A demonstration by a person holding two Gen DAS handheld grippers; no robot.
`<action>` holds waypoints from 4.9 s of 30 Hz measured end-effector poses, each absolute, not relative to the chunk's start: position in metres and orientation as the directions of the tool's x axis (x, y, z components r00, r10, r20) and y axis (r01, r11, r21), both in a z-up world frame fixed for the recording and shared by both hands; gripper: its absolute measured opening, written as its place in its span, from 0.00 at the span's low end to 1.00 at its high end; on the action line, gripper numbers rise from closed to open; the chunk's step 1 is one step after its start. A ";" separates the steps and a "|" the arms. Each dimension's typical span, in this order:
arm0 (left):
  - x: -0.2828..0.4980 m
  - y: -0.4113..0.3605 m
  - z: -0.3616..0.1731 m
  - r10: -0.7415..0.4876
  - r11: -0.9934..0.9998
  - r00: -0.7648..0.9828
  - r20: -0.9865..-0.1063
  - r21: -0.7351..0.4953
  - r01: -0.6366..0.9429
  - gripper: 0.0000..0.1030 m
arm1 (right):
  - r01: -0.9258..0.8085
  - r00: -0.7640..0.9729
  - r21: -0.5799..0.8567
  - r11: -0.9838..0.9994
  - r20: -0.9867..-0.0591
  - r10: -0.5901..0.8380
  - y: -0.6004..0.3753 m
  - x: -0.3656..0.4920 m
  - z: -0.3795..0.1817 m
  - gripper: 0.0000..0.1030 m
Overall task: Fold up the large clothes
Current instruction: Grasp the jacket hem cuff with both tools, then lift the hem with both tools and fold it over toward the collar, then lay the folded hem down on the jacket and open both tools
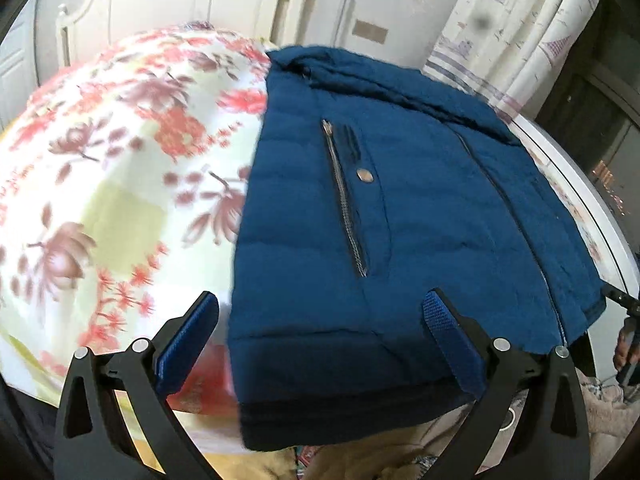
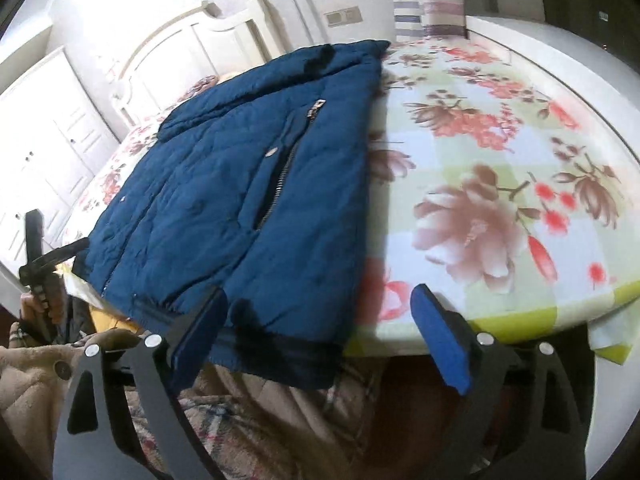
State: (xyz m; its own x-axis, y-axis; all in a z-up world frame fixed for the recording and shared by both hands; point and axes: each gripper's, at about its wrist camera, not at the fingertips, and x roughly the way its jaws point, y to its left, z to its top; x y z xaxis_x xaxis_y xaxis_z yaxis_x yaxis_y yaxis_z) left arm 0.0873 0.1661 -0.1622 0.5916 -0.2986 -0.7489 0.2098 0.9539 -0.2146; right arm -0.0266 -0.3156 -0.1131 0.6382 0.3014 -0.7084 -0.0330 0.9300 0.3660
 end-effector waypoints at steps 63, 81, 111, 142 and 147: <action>0.329 0.162 -0.060 -0.614 0.714 0.502 -0.609 -0.699 0.025 0.24 | 0.057 0.761 0.594 0.802 -0.546 0.350 -0.369 0.244 -0.008 0.42; 0.377 0.163 -0.079 -0.634 0.770 0.443 -0.633 -0.568 0.290 0.93 | -0.046 0.627 0.379 0.924 -0.710 0.322 -0.375 0.321 -0.080 0.78; 0.464 0.115 -0.129 -0.295 0.942 0.536 -0.791 -0.334 0.027 0.23 | 0.136 0.595 0.232 0.963 -0.796 0.107 -0.350 0.408 -0.092 0.19; 0.419 -0.025 -0.104 -0.123 0.974 0.684 -0.719 0.044 0.222 0.96 | -0.104 0.685 -0.042 0.994 -0.727 0.041 -0.209 0.397 -0.044 0.74; 0.454 0.028 -0.114 -0.009 0.990 0.615 -0.789 0.078 0.115 0.96 | 0.059 0.623 -0.017 0.998 -0.780 -0.050 -0.274 0.411 -0.068 0.75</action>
State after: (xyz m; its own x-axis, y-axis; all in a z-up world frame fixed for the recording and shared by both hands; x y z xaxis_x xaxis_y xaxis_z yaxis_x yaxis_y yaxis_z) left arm 0.4536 0.0284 -0.1135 0.6146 -0.0094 -0.7888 0.1149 0.9903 0.0777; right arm 0.4105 -0.2740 -0.0685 0.6232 -0.0504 -0.7805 0.0588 0.9981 -0.0175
